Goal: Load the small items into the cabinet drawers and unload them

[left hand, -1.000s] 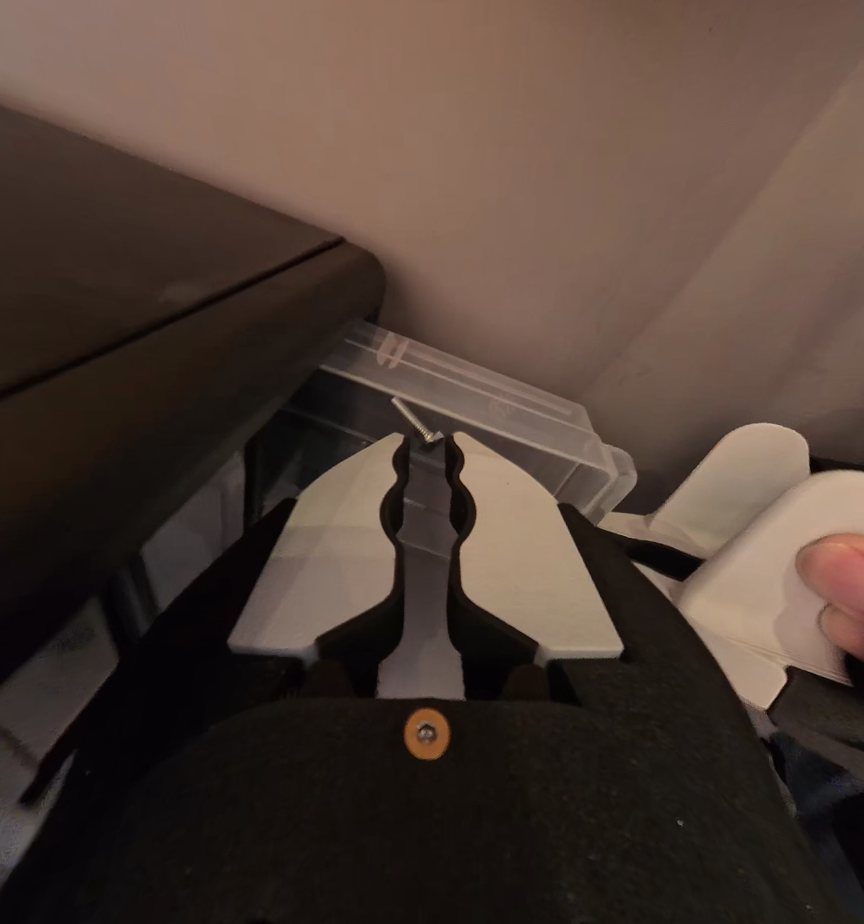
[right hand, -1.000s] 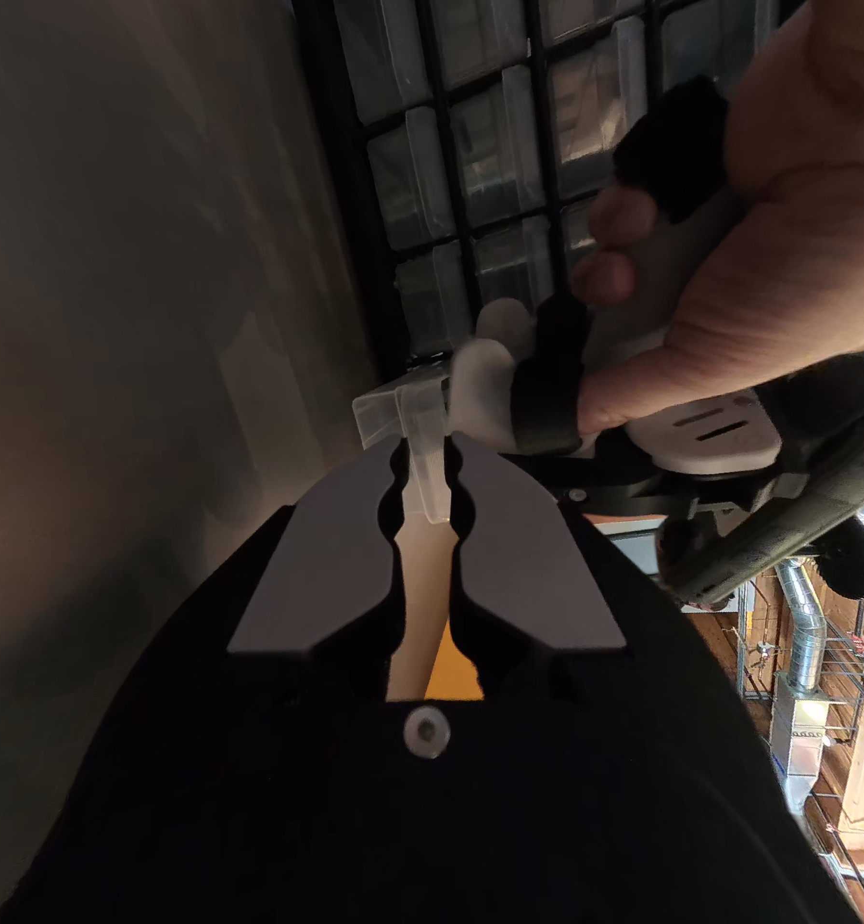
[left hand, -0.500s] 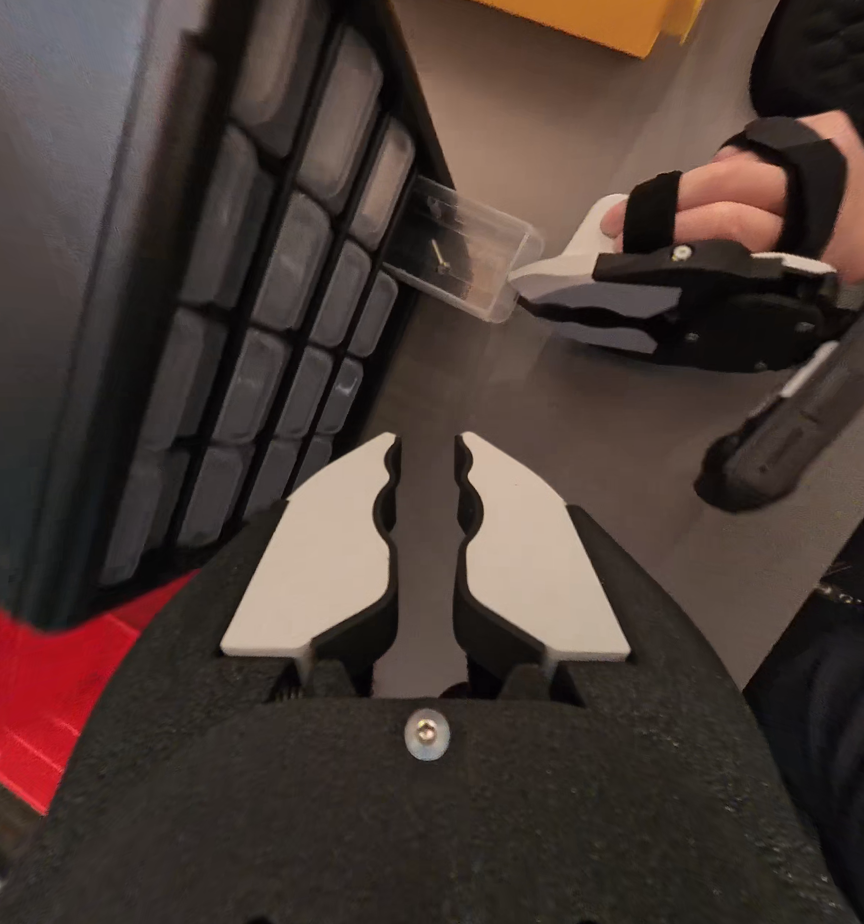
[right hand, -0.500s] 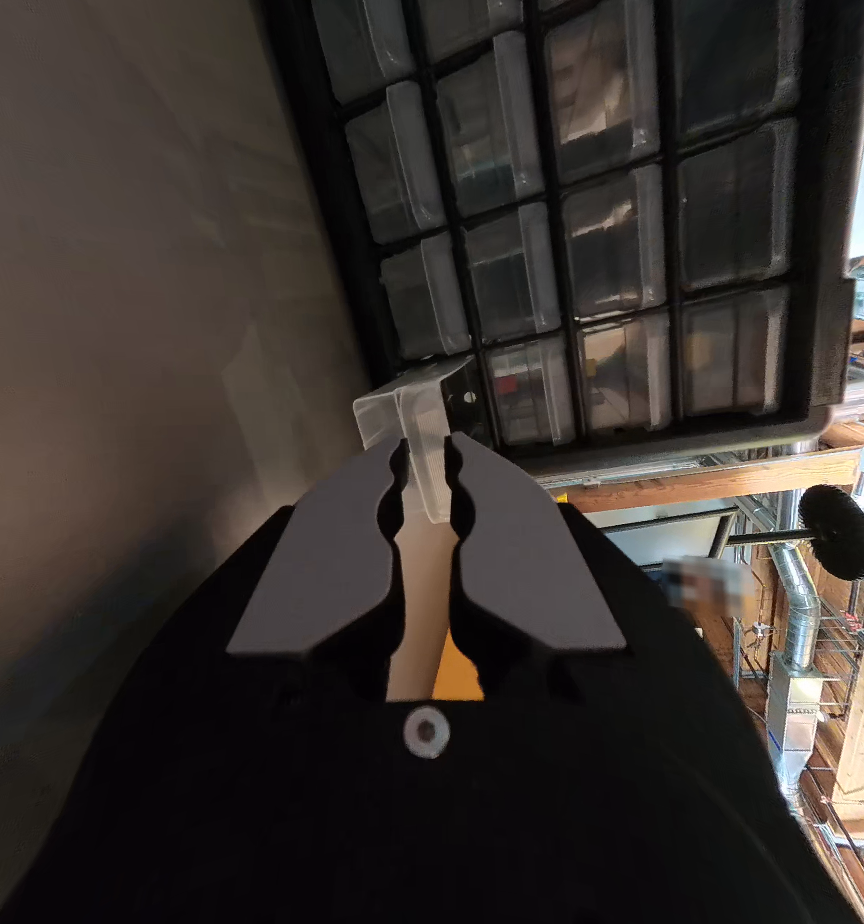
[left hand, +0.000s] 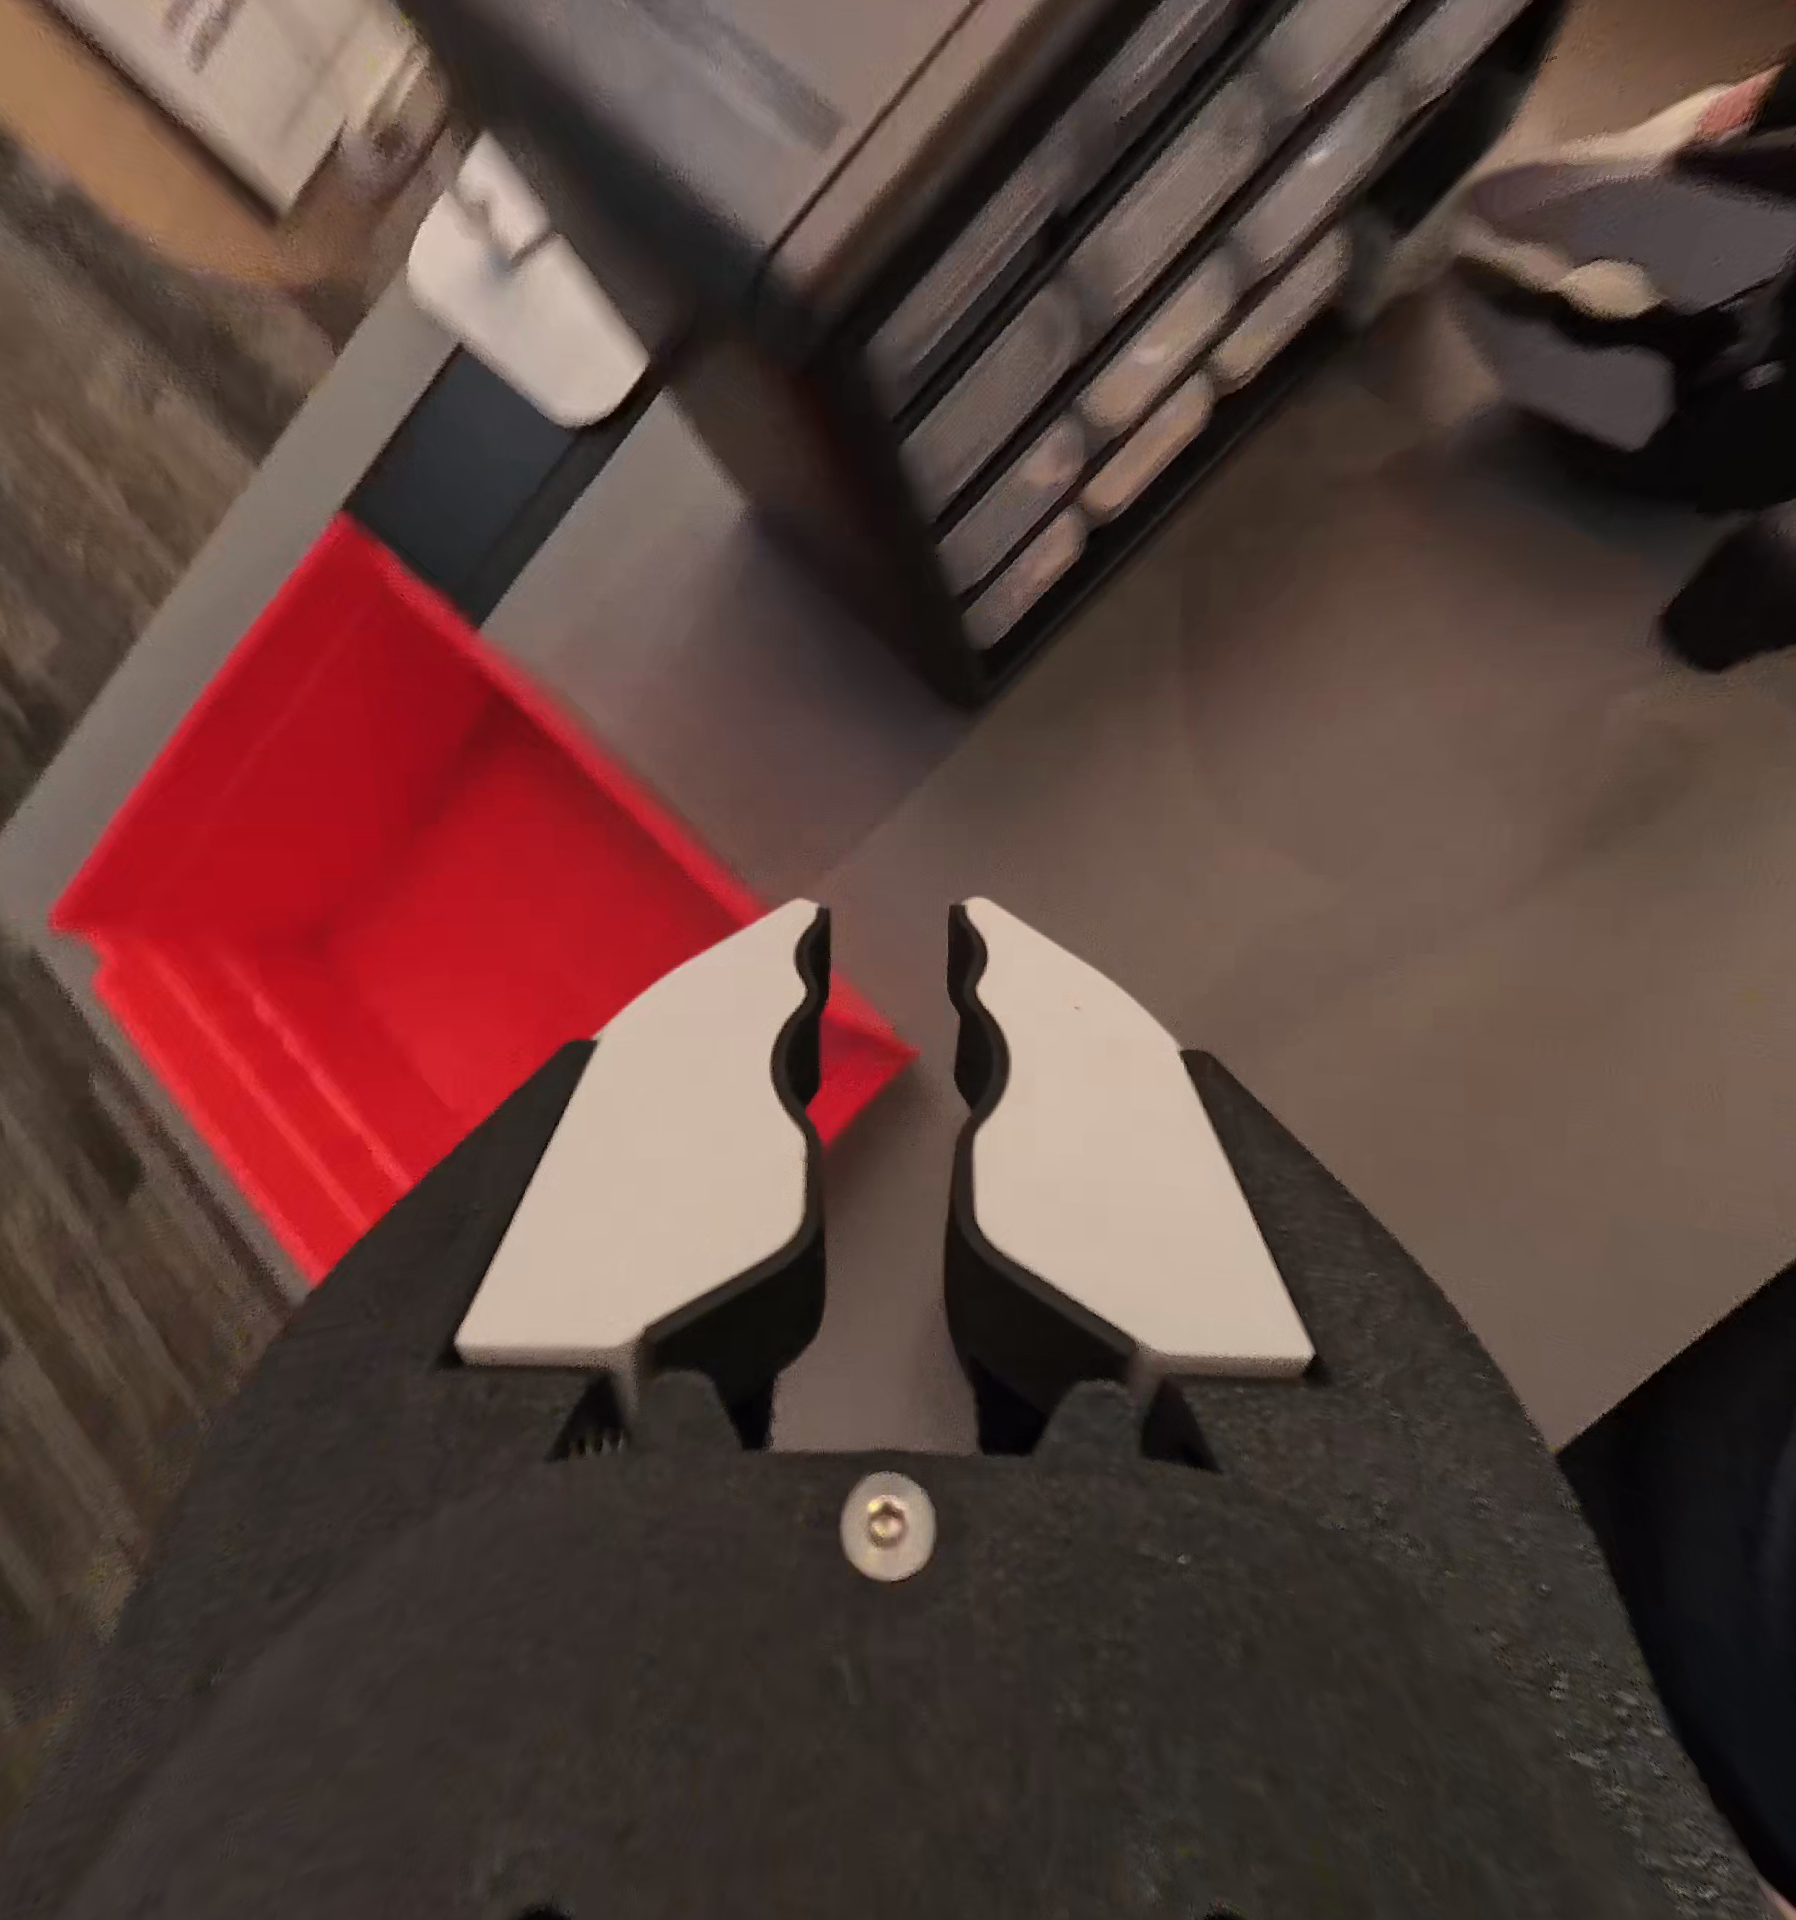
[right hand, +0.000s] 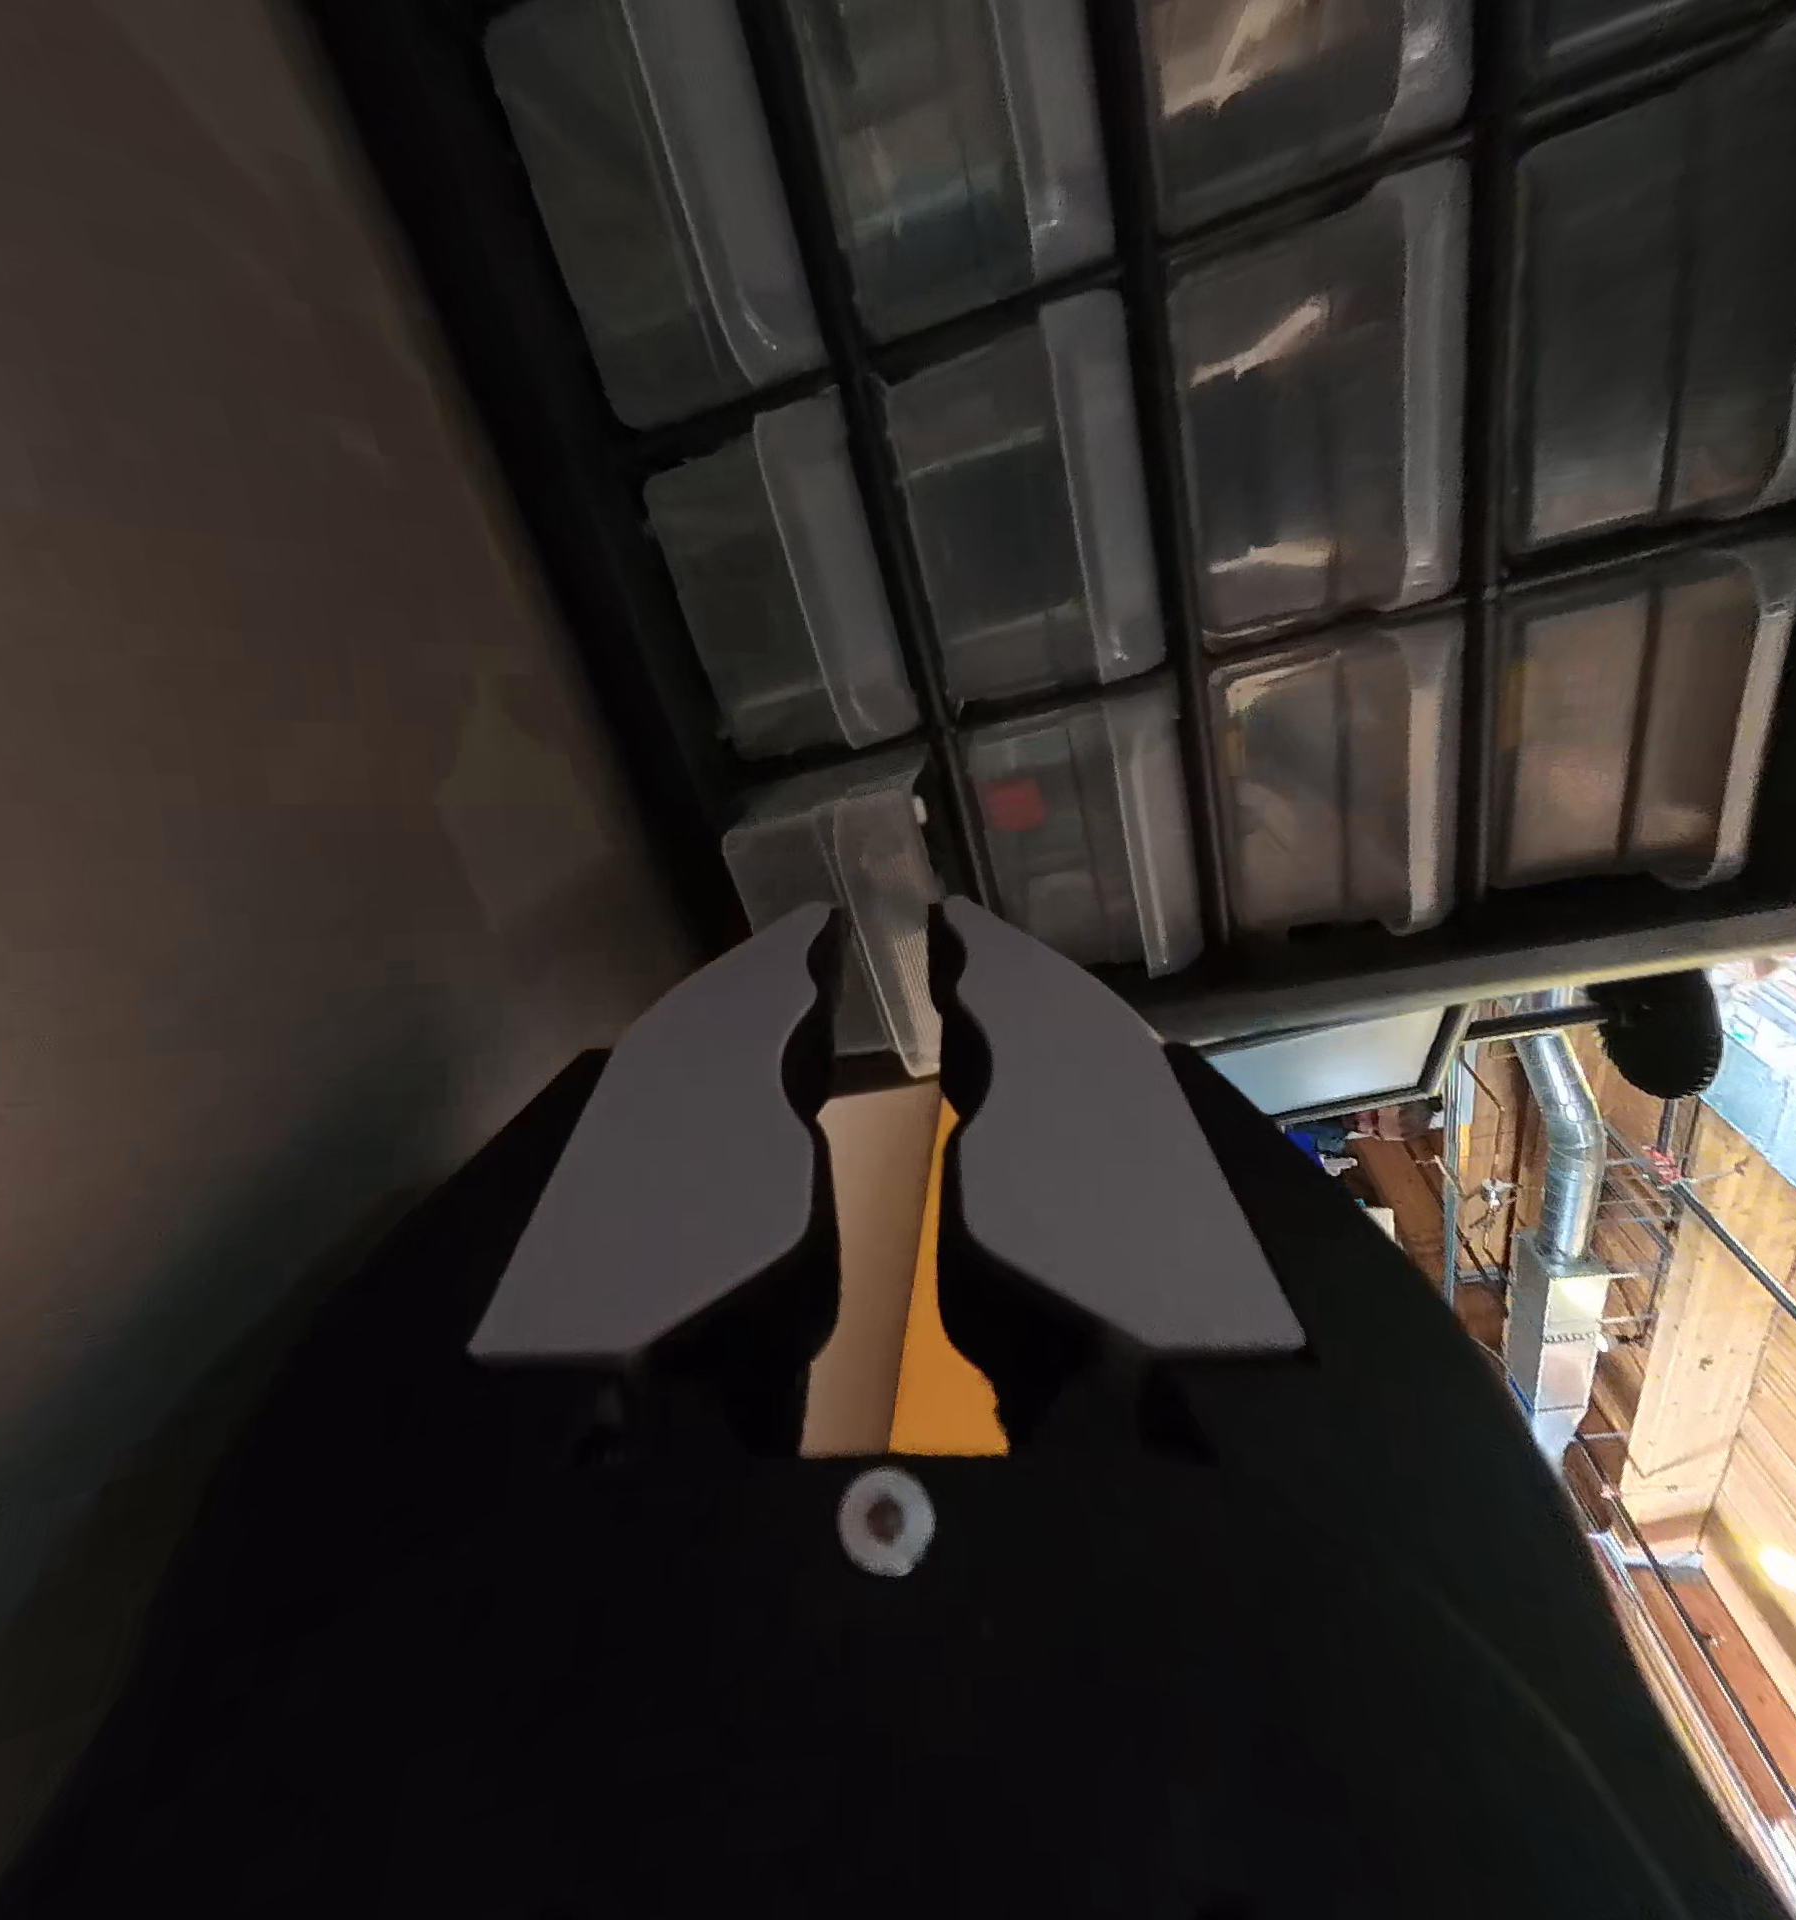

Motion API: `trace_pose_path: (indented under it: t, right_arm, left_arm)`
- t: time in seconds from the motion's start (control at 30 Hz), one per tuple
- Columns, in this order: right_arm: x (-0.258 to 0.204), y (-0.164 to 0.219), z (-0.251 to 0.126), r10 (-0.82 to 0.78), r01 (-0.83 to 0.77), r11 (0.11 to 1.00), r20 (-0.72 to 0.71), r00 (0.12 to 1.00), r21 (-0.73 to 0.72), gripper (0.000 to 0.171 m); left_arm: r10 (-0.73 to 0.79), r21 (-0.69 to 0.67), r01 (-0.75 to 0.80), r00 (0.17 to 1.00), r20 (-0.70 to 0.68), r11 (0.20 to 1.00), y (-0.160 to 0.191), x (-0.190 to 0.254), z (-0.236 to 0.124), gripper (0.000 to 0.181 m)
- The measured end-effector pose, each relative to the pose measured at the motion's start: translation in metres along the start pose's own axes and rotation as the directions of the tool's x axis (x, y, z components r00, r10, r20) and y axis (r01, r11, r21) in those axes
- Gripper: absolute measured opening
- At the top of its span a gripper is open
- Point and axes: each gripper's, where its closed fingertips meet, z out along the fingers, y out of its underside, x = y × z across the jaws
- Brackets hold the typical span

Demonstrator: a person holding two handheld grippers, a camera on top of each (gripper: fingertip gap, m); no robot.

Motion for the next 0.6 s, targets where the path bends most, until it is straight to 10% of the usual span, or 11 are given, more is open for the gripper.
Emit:
trace_pose_path:
  t: [0.3,0.6]
  right_arm:
    - [0.001,0.001,0.015,-0.015,0.015,1.0,0.004,1.0,-0.017,0.02]
    - [-0.001,0.0,0.018,0.002,-0.002,0.999,0.0,1.0,-0.034,0.024]
  left_arm:
    - [-0.412,-0.361,0.445,0.895,0.171,0.819,0.125,-0.087,0.035,0.022]
    - [-0.492,-0.536,0.485,0.859,0.141,0.691,0.163,-0.095,0.094,0.03]
